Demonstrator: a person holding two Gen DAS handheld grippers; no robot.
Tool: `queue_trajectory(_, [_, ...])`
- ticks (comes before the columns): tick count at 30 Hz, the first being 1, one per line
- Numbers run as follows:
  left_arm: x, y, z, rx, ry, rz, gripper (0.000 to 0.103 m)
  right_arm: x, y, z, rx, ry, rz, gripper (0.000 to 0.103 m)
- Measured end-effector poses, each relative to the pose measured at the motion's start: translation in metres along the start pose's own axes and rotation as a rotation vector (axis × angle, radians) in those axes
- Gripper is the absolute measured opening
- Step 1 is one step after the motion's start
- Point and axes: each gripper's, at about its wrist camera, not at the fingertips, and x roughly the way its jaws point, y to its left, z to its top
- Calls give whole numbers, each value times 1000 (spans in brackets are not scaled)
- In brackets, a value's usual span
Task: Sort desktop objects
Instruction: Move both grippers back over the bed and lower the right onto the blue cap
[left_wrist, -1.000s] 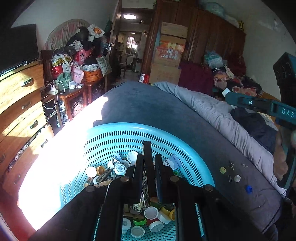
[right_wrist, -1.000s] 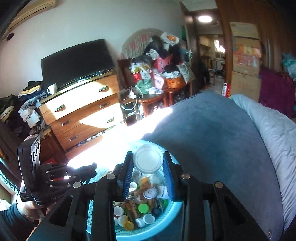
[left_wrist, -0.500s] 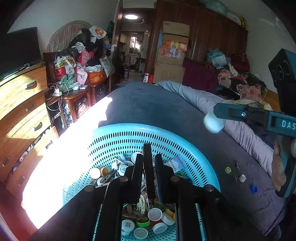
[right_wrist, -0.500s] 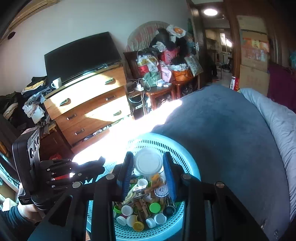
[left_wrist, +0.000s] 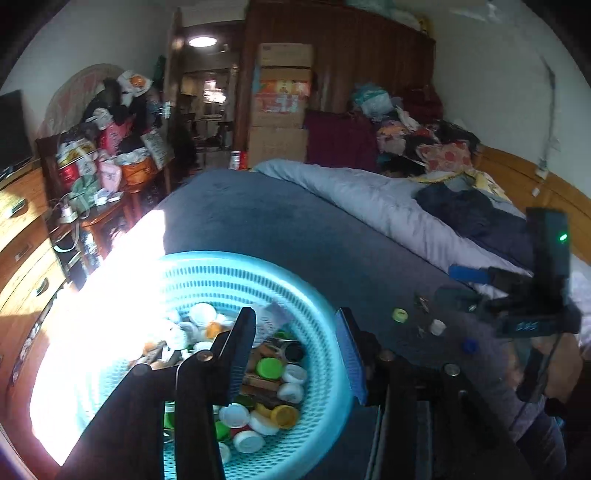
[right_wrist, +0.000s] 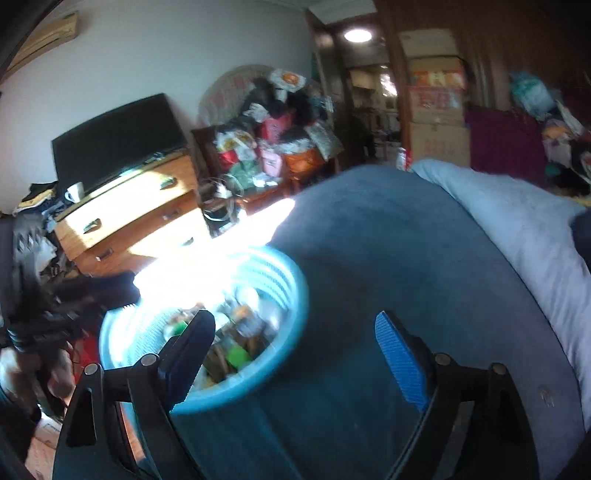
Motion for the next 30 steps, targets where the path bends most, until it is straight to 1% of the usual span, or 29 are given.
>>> queue_trajectory(2, [9,-41,-7,57,22,-66,47,-2,-53,-47,108,91,-85,88])
queue_trajectory(3, [15,-58,-12,73,37,-94,48,-7,-80,-69,160,116,-136,88])
queue_trajectory(5, [28,-84,-24,68,70,-145,47,-17,-132,-102,268,157,-244,88])
queue_trajectory(6, [37,-93,-30,53,92,-165,47,-20,-153,-113,308,176,-285,88])
queue_trajectory(7, [47,-100,-36,35,120,-177,47,-20,-170,-120,329,190,-305,88])
queue_trajectory(8, [57,-107,-40,20,150,-177,47,-18,-183,-122,336,206,-316,88])
queue_trajectory(10, [71,-113,-45,1,187,-180,47,-4,-198,-117,312,236,-303,88])
queue_trajectory(11, [76,-115,-45,-5,199,-180,47,7,-204,-112,295,245,-297,87])
queue_trajectory(14, [83,-117,-41,10,210,-163,47,36,-219,-94,244,238,-339,86])
queue_trajectory(17, [89,-117,-35,14,226,-142,47,62,-230,-81,256,239,-315,85])
queue_trajectory(18, [91,-116,-33,15,234,-134,47,69,-230,-81,244,255,-305,85])
queue_trajectory(19, [93,-115,-32,17,239,-126,47,75,-226,-84,222,293,-290,85])
queue_trajectory(20, [94,-113,-32,12,241,-122,47,82,-222,-91,190,358,-279,85])
queue_trajectory(21, [95,-112,-32,1,242,-127,47,82,-216,-102,158,410,-276,81])
queue_trajectory(22, [97,-111,-32,-10,243,-135,47,72,-207,-110,116,418,-290,79])
queue_trajectory(23, [98,-110,-33,-16,244,-140,47,55,-198,-117,83,397,-290,75])
queue_trajectory(24, [100,-109,-36,-19,249,-144,47,36,-191,-122,77,355,-278,74])
queue_trajectory(27, [110,-112,-43,-35,277,-161,47,-8,-184,-133,62,252,-328,76])
queue_trajectory(30, [116,-123,-50,-25,292,-166,47,-35,-187,-141,118,178,-327,80])
